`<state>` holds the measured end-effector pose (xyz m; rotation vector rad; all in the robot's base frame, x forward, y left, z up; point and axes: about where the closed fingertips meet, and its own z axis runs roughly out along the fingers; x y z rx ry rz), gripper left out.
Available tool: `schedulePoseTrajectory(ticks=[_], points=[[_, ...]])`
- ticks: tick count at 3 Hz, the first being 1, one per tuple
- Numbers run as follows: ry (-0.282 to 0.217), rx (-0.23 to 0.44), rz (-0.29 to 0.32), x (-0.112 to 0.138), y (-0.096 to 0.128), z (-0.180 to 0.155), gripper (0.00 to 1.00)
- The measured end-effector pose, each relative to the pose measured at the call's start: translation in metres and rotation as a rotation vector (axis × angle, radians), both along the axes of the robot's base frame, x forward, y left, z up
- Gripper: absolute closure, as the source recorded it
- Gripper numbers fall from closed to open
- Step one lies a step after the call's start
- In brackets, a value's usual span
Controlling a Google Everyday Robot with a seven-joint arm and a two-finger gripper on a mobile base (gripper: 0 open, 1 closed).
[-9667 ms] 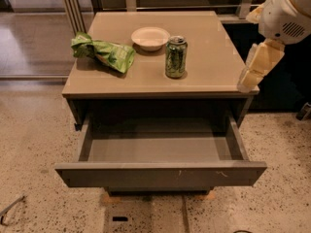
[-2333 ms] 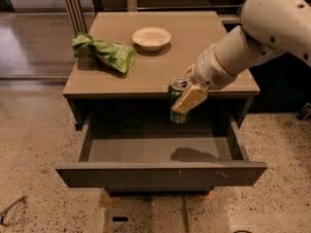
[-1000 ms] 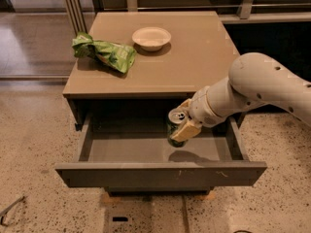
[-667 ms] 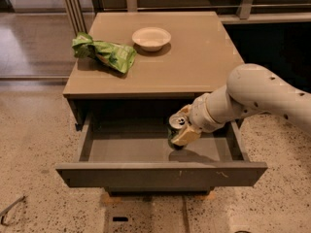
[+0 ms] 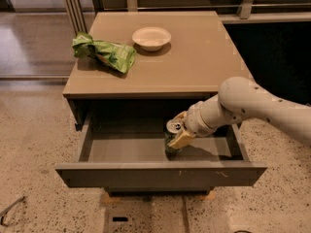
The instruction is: Place green can into top drawer
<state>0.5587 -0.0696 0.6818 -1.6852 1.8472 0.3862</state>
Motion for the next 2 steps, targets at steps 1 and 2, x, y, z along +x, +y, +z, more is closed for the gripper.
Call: schedulePoseTrajectory(ticks=[1, 2], points=[[0.036, 0.036, -0.026, 0.009, -0.002, -0.022, 1.00], [0.058, 0.052, -0.041, 0.012, -0.003, -0.033, 0.96]])
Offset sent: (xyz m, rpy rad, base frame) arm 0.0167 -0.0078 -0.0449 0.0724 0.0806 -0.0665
